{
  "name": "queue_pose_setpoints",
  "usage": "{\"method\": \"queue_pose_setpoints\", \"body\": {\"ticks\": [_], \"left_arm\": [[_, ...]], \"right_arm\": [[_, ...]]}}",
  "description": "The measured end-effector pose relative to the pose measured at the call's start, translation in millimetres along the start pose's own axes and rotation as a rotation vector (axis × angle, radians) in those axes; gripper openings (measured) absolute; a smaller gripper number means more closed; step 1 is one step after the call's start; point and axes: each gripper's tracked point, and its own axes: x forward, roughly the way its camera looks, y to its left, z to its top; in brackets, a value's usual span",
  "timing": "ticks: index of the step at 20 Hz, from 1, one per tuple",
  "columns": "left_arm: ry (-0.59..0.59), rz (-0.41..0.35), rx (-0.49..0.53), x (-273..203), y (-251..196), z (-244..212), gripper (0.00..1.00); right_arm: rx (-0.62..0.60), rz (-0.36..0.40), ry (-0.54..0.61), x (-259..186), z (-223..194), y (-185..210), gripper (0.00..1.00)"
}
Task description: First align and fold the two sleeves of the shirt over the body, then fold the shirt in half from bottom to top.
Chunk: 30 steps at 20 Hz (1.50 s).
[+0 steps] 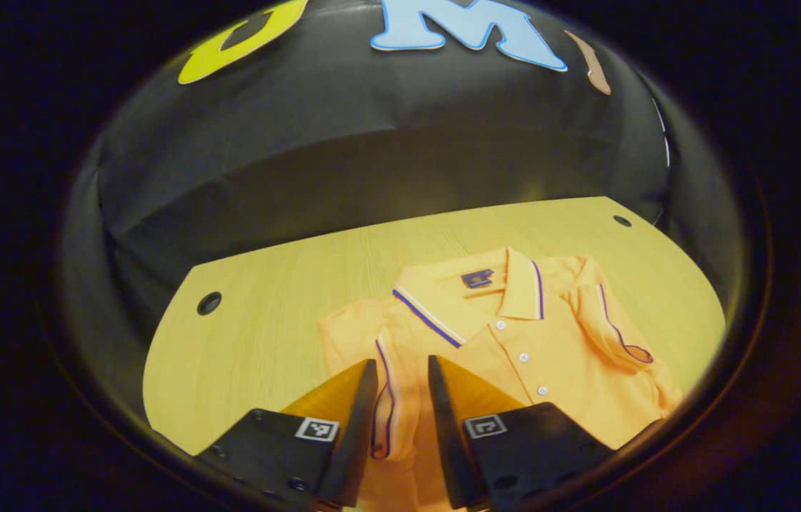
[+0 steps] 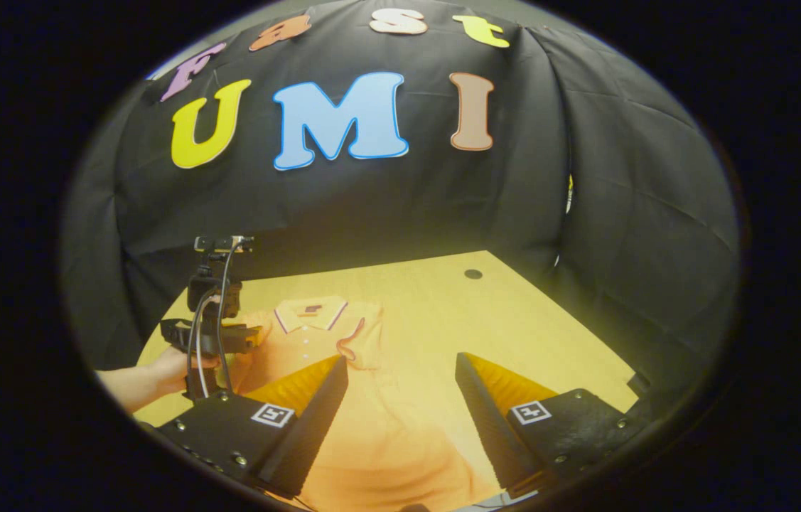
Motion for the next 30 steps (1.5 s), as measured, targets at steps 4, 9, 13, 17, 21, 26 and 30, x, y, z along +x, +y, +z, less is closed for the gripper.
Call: {"method": "queue_pose_setpoints", "body": {"ticks": [4,9,13,17,21,26,30], "left_arm": [[-0.015,-0.021,-0.033,-29.4,-7.9,-7.1,0.85],[-0.031,-0.021,-0.093,-86.2,-9.4,-28.0,0.92],[-0.016,-0.005,-0.104,-128.5,-7.9,-62.5,0.94],[0.006,0.006,-0.116,-167.5,-11.2,-103.4,0.94],[0.037,0.009,-0.127,-199.6,-18.3,-141.5,0.94],[0.047,0.017,-0.137,-238.5,-22.8,-177.4,0.95],[0.062,0.025,-0.147,-269.4,-25.2,-211.7,0.95]], "right_arm": [[-0.025,0.03,0.009,-2.4,-14.0,-5.7,0.94],[-0.065,0.079,0.039,-9.2,-39.9,-7.1,0.94],[-0.084,0.113,0.071,-20.4,-67.1,-6.3,0.94],[-0.101,0.131,0.113,-32.3,-99.1,-11.3,0.94],[-0.125,0.138,0.156,-43.8,-131.9,-19.6,0.95],[-0.157,0.144,0.197,-46.6,-165.2,-30.6,0.95],[-0.169,0.145,0.238,-44.8,-190.8,-39.8,0.94]]}}
